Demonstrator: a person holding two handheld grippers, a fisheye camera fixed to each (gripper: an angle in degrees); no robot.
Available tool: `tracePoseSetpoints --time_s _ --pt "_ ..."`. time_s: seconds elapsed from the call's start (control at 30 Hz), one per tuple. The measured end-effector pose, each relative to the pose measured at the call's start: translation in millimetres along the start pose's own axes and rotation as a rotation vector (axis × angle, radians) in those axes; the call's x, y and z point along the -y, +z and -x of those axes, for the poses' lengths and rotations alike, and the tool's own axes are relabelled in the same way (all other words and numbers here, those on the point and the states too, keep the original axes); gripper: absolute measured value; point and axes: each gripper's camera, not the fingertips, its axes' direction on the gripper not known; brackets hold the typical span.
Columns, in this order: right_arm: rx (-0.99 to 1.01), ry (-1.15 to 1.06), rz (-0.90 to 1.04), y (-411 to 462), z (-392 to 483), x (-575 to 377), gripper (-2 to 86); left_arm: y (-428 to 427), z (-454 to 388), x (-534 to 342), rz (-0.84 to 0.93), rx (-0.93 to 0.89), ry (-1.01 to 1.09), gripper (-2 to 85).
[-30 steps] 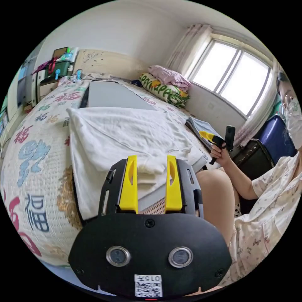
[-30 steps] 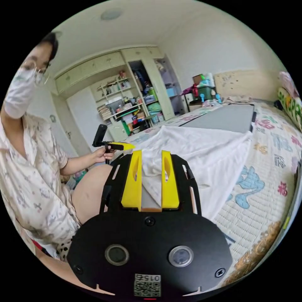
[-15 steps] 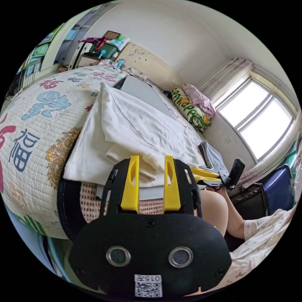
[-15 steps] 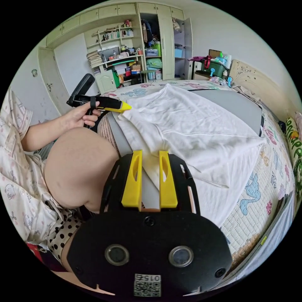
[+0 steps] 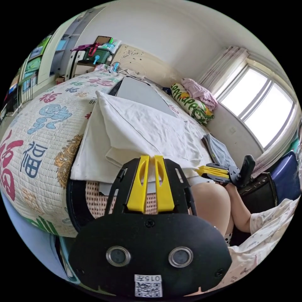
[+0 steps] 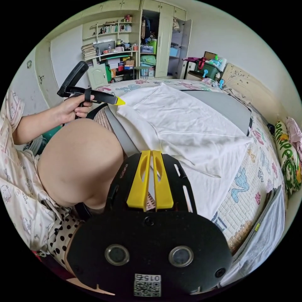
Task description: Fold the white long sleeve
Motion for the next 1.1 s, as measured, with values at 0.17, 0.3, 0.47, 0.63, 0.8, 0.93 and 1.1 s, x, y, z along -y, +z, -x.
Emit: tracePoseSetpoints --time_s 0.17,0.3,0.47,0.63,0.8,0.93,1.1 --pt "0.052 0.038 -0.084 -36.7 -43.3 23.6 3.2 18.7 -23.5 0.8 0.007 -0.017 -0.018 3.4" --pt "0.130 0.196 -0.207 -85.4 -111.5 32.2 4.6 14.7 -50.1 11.6 -0.010 0.035 -0.030 7.8" --pt "0.294 0.541 -0.305 -118.2 -225.7 35.5 6.9 16.3 -174.1 30.3 -0.009 0.018 0.366 7.3" --pt "0.331 0.660 -0.206 -108.3 -270.7 74.6 8.4 107.0 -311.5 53.9 0.172 -0.174 0.778 7.3" --pt "0.335 0.695 -0.228 -124.7 -296.5 104.3 8.6 220.6 -401.3 78.4 0.404 -0.238 0.916 9.2" --pt "0.362 0.719 -0.234 -134.4 -318.1 122.2 8.5 263.6 -429.6 70.8 0.445 -0.150 0.925 7.7" --pt "0.327 0.687 -0.195 -134.7 -328.9 148.5 6.4 277.2 -441.5 62.3 0.428 -0.123 0.892 4.4"
